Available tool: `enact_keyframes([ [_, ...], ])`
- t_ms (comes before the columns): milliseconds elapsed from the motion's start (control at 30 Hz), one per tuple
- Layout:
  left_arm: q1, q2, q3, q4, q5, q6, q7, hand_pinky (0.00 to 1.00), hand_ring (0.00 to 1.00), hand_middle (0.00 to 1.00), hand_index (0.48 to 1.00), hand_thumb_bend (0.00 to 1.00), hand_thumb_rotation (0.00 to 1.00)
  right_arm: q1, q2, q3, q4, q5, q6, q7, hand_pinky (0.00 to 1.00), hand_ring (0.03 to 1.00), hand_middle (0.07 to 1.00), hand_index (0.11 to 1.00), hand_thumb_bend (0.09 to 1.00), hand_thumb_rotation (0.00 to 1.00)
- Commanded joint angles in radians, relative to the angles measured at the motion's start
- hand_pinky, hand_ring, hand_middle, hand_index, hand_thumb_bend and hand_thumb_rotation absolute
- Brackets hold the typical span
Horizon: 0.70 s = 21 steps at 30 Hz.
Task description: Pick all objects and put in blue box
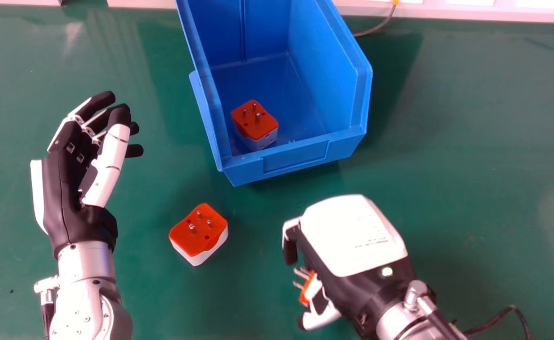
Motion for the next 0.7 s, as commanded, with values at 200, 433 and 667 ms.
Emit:
enact_keyframes([
  [200, -0.031, 0.016, -0.007, 0.006, 0.023, -0.003, 0.006, 0.52, 0.63, 0.69, 0.692, 0.63, 0.41, -0.051, -0.042, -0.024, 0.058, 0.123, -0.094, -0.231, 0.19, 0.303, 0.412, 0.51, 0.525, 0.0],
  [433, -0.038, 0.012, -0.005, 0.011, 0.023, -0.002, 0.008, 0.53, 0.63, 0.69, 0.689, 0.63, 0.41, -0.067, -0.06, -0.033, 0.09, 0.193, -0.141, -0.324, 0.23, 0.337, 0.444, 0.511, 0.521, 0.0],
  [667, -0.034, 0.01, -0.01, 0.007, 0.029, 0.0, 0.013, 0.53, 0.63, 0.69, 0.691, 0.63, 0.41, -0.075, -0.083, -0.037, 0.11, 0.221, -0.181, -0.399, 0.25, 0.351, 0.46, 0.509, 0.519, 0.0],
])
